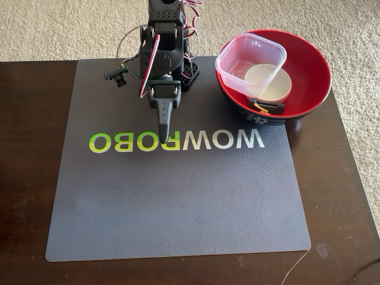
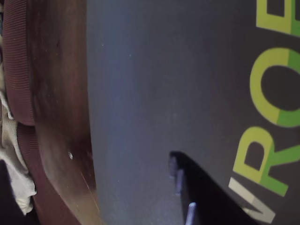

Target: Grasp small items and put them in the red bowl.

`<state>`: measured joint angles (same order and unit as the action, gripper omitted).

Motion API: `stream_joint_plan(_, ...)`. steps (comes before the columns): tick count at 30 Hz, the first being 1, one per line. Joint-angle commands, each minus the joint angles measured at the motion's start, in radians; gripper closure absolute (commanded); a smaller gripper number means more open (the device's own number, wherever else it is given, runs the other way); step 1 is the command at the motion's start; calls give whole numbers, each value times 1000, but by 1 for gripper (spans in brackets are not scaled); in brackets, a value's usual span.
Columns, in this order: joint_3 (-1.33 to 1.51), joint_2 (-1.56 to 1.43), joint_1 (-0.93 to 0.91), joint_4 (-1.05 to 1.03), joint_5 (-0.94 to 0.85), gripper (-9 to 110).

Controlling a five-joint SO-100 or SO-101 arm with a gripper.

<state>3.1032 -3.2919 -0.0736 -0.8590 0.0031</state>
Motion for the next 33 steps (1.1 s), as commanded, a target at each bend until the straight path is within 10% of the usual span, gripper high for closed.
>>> stream_joint_plan(1, -28, -2, -14, 5, 6, 48)
stream_joint_plan(7, -28, 0, -43, 5, -3, 49)
stream_joint_plan(11, -28, 0, -48, 5, 20, 101)
stream_joint_plan(33, -25, 0, -81, 15, 18, 100)
